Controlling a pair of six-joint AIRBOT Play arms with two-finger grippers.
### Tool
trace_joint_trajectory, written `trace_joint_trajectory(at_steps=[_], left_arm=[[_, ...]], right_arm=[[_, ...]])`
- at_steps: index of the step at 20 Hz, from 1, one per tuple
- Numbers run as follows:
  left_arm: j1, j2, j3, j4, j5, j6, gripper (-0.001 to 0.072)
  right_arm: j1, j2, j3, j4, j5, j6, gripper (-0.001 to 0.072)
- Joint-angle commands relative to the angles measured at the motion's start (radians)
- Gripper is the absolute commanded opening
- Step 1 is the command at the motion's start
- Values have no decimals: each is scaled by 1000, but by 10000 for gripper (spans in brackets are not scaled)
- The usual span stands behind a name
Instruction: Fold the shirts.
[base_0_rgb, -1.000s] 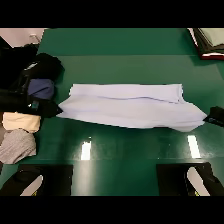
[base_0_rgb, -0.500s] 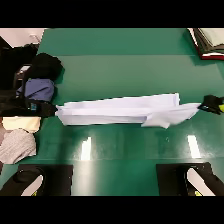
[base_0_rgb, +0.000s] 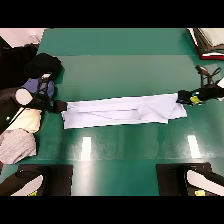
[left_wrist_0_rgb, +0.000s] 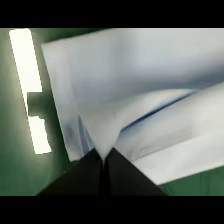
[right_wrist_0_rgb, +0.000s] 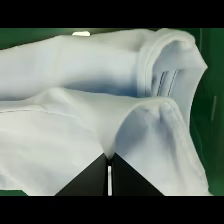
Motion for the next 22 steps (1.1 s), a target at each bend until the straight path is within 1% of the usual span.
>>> trace_joint_trajectory(at_steps=[1, 3, 4, 5, 6, 7, 10, 12, 13, 14, 15, 16, 17, 19, 22], left_arm=[[1, -58, -1, 16, 157, -55, 22], [1, -58, 6, 15, 186, -55, 27], [1, -58, 5, 16, 182, -53, 302], [1, -58, 5, 16, 171, -54, 635], [1, -58, 10, 16, 143, -52, 657], [1, -57, 19, 18, 102, -51, 641], [1, -56, 64, 10, -38, -51, 641], [1, -56, 81, -18, -100, -51, 640], [1, -55, 82, -34, -114, -51, 618], [1, -55, 82, -50, -125, -51, 362], [1, -55, 82, -65, -133, -51, 102], [1, -55, 82, -86, -134, -47, 30], [1, -55, 82, -110, -133, -44, 30], [1, -55, 82, -152, -132, -44, 30], [1, -55, 82, -182, -129, -44, 30]], right_arm=[[33, -66, 1, 2, -101, 0, 22], [36, -69, 1, 4, -134, 0, 27], [35, -68, 9, 21, -135, -1, 177], [28, -68, 25, 26, -126, -1, 398], [19, -68, 56, 26, -93, -1, 461], [7, -68, 90, 27, -51, -12, 461], [-69, -69, 188, 27, 90, -65, 461], [-147, -98, 219, 29, 159, -108, 464], [-188, -126, 229, 37, 197, -131, 544], [-234, -163, 236, 80, 234, -169, 643], [-275, -201, 243, 142, 261, -201, 696], [-316, -246, 248, 217, 283, -239, 697], [-349, -288, 250, 282, 297, -273, 696], [-379, -370, 250, 356, 322, -333, 693], [-365, -464, 250, 367, 363, -409, 691]])
